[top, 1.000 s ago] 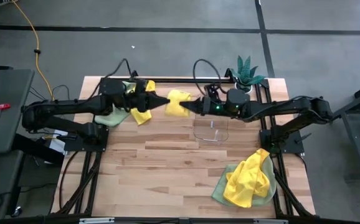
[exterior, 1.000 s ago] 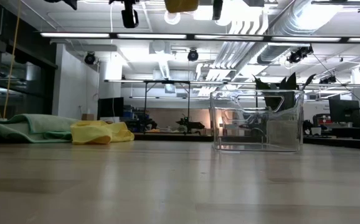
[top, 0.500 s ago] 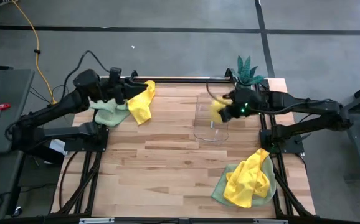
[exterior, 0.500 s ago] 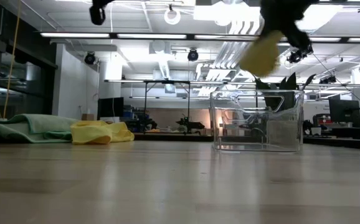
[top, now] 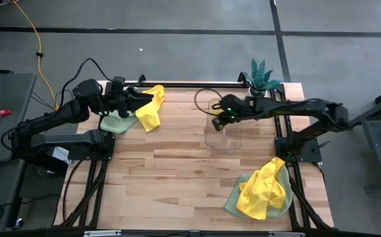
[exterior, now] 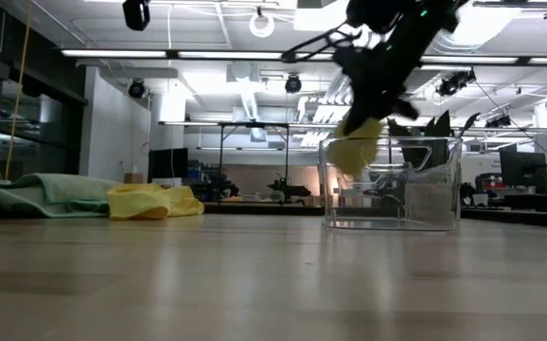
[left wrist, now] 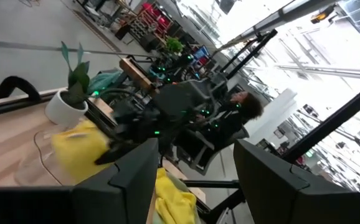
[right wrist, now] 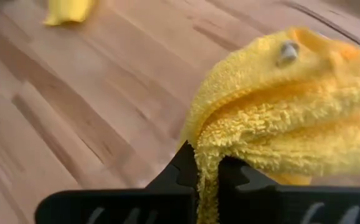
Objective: Fold microfiber towels
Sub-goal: Put the folded yellow microfiber towel into the transparent bin
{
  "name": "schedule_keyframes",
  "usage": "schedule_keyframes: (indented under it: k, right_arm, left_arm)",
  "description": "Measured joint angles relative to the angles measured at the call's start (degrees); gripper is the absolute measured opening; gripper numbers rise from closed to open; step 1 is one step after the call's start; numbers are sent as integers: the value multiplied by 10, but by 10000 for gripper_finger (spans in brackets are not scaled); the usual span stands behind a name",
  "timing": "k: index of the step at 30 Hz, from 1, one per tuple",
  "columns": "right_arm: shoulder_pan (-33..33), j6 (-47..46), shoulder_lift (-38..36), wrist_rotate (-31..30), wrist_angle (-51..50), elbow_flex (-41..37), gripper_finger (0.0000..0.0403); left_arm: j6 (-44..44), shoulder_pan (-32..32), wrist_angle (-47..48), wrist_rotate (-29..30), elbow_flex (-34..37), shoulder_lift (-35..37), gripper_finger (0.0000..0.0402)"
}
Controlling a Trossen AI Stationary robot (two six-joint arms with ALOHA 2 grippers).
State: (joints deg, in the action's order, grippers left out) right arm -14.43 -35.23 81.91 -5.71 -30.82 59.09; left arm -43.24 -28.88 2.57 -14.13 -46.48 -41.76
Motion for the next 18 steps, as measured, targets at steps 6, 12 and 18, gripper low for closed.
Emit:
schedule_keyframes:
  k: [6, 12, 18]
  right_arm:
    - [-27, 8, 53, 23, -4, 0, 0]
    - [-50, -57, 52, 34, 51, -56, 0]
    - [-54, -162, 10, 49, 196, -164, 0]
  left_arm:
    - [0, 6, 0, 4, 0, 0, 198]
    - [-1, 5, -4, 21, 0, 1, 197]
    - [-2, 5, -4, 28, 0, 1, 197]
